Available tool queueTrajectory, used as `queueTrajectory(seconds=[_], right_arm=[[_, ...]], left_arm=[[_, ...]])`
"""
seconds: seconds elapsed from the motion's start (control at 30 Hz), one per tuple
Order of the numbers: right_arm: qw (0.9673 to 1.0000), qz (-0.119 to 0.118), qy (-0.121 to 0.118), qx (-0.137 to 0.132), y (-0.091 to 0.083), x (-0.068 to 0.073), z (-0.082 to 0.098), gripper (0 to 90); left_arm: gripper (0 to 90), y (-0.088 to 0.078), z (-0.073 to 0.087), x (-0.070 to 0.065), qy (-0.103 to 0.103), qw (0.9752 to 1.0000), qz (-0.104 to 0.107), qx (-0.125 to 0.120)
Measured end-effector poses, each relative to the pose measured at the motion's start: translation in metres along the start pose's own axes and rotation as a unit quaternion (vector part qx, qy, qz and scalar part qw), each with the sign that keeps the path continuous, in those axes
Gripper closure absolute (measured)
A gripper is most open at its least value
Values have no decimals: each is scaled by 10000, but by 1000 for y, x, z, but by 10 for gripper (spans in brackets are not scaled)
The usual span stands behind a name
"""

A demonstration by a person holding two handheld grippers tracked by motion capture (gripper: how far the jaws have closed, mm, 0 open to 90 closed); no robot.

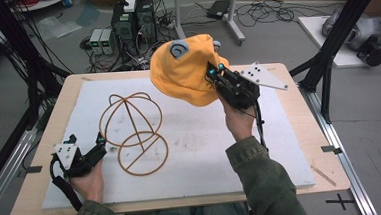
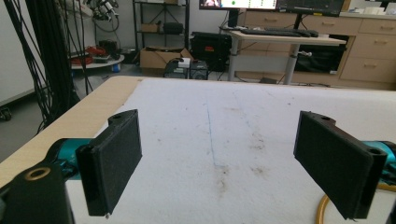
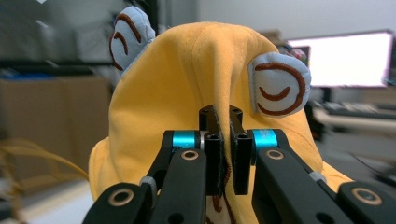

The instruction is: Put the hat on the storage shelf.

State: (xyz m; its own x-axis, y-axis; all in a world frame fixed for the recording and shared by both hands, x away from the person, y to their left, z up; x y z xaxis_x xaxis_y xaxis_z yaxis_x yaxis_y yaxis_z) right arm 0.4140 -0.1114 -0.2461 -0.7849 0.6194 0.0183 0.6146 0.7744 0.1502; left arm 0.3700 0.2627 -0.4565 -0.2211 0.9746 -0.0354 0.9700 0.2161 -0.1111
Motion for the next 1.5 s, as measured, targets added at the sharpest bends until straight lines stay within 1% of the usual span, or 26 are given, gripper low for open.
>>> queueTrajectory(seconds=[0.07, 0.1, 0.17, 0.2, 0.23, 0.27, 0.3, 0.33, 0.37, 0.47, 0.53, 0.63, 0.73, 0.77, 0.8, 0.83, 0.87, 0.9, 0.93, 1.03, 1.07, 1.13, 1.17, 1.3, 1.47, 1.5], right_arm=[[9994, -231, 23, -249, 3, 11, -14, 881], [9977, -453, 59, -495, 5, 21, -26, 881], [9958, -676, 36, -622, 8, 32, -34, 881], [9958, -676, 36, -622, 8, 32, -34, 881], [9950, -770, 39, -640, 10, 37, -36, 881], [9938, -892, 23, -659, 11, 42, -38, 880], [9912, -1128, 53, -687, 16, 52, -41, 880], [9901, -1216, 52, -703, 19, 56, -42, 880], [9901, -1216, 52, -703, 19, 56, -42, 880], [9861, -1553, 118, -570, 33, 69, -41, 880], [9854, -1603, 111, -567, 36, 71, -41, 880], [9802, -1925, 248, -388, 47, 82, -38, 879], [9730, -2292, 262, -92, 57, 94, -32, 878], [9673, -2514, 285, 184, 63, 100, -25, 877], [9654, -2573, 299, 288, 65, 102, -22, 877], [9654, -2573, 299, 288, 65, 102, -22, 877], [9601, -2722, 289, 569, 70, 107, -11, 877], [9588, -2754, 245, 654, 71, 108, -7, 877], [9588, -2754, 245, 654, 71, 108, -7, 877], [9540, -2873, 200, 831, 74, 115, 4, 877], [9510, -2934, 209, 950, 74, 118, 11, 876], [9509, -2925, 196, 995, 74, 118, 14, 876], [9499, -2938, 161, 1052, 74, 119, 18, 875], [9498, -2913, 171, 1127, 72, 118, 30, 873], [9514, -2854, 197, 1137, 71, 117, 37, 873], [9512, -2862, 217, 1135, 71, 117, 37, 873]], left_arm=[[154, 0, 1, 0, -1, 10000, -2, 6], [153, 1, 1, 0, -12, 10000, -3, 1], [153, 1, 1, 1, -10, 10000, 0, 15], [153, 1, 1, 1, -24, 10000, -8, 11], [154, 1, 1, 1, -9, 10000, -4, 7], [153, 1, 1, 2, -26, 10000, -10, 5], [153, 1, 1, 2, -22, 10000, -9, 16], [153, 1, 1, 2, -31, 10000, -17, 19], [153, 1, 1, 3, -27, 10000, -16, 19], [153, 1, -1, 3, -42, 10000, -8, 0], [153, 1, -1, 4, -53, 10000, -32, -7], [153, 1, -1, 5, -78, 10000, -24, 12], [153, 1, -1, 5, -73, 10000, -19, 9], [154, 1, 0, 5, -77, 10000, -22, 11], [153, 2, 0, 5, -75, 10000, -24, 18], [153, 2, 0, 5, -63, 10000, -22, 23], [154, 2, 1, 5, -73, 10000, -26, 34], [153, 2, 1, 5, -64, 10000, -28, 33], [153, 2, 1, 5, -72, 10000, -25, 45], [153, 2, 1, 5, -71, 10000, -31, 35], [153, 2, 1, 5, -68, 10000, -26, 43], [153, 2, 0, 5, -85, 10000, -24, 21], [153, 1, -1, 5, -86, 10000, -27, 13], [154, 1, -1, 5, -80, 10000, -19, 17], [153, 2, 1, 4, -78, 10000, -4, 43], [153, 2, 1, 4, -84, 10000, -6, 40]])
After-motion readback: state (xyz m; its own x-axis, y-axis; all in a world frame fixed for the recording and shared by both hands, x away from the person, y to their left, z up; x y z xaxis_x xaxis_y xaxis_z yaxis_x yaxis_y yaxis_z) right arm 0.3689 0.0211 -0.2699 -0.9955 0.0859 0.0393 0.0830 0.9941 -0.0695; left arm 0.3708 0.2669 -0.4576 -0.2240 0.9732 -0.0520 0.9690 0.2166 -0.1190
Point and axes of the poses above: each handheld gripper's, and its own axes: y roughly forward along the jaws, z roughly out of its underside, x roughly to its left, the point moved 9 cm from there along y, roughly forward along the jaws, and after that the axes turned 11 degrees about -z, right-handed, at the moved point
